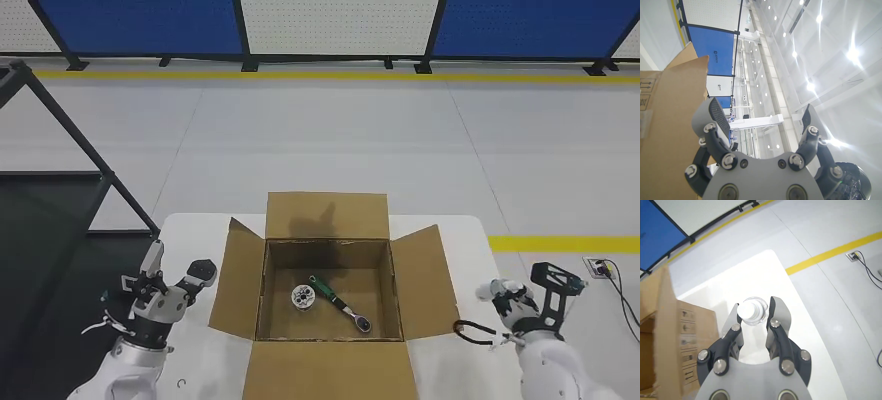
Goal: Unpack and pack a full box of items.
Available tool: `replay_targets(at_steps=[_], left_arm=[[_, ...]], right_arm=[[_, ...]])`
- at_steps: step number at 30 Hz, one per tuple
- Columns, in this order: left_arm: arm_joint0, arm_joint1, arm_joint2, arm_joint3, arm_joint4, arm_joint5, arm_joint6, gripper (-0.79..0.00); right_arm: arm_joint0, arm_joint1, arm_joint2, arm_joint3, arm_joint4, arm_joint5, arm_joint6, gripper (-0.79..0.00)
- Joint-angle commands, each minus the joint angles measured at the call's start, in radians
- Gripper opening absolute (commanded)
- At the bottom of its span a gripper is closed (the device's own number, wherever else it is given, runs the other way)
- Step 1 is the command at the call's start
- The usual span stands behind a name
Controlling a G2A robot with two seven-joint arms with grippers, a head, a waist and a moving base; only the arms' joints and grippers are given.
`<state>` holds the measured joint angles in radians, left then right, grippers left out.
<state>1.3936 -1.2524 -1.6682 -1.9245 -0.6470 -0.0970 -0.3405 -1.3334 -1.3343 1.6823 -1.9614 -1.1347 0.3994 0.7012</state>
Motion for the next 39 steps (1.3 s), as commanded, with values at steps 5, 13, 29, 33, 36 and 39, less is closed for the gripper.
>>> replay_targets(at_steps=[5,13,29,33,36,39], left_arm=[[-0.005,0.0,0.008,0.002,0.005,0.002,0.002,0.0],[-0.011,0.0,0.007,0.009,0.005,0.007,0.005,0.0],[-0.016,0.001,0.0,0.017,-0.001,0.009,0.0,0.0],[-0.014,0.002,-0.003,0.017,-0.001,0.006,-0.002,0.0],[-0.011,0.002,-0.005,0.017,-0.003,0.005,-0.004,0.0],[-0.009,0.002,-0.006,0.015,-0.004,0.003,-0.003,0.0]], right_arm=[[0.05,0.002,-0.025,0.136,-0.059,0.03,0.039,-0.785],[0.081,0.003,-0.04,0.211,-0.105,0.058,0.048,-0.785],[0.082,-0.001,-0.039,0.231,-0.078,0.077,0.019,-0.083],[0.066,-0.002,-0.034,0.186,-0.064,0.079,-0.007,0.0],[0.045,-0.004,-0.028,0.111,-0.047,0.083,-0.044,0.0],[0.017,-0.006,-0.028,0.0,-0.024,0.066,-0.088,0.0]])
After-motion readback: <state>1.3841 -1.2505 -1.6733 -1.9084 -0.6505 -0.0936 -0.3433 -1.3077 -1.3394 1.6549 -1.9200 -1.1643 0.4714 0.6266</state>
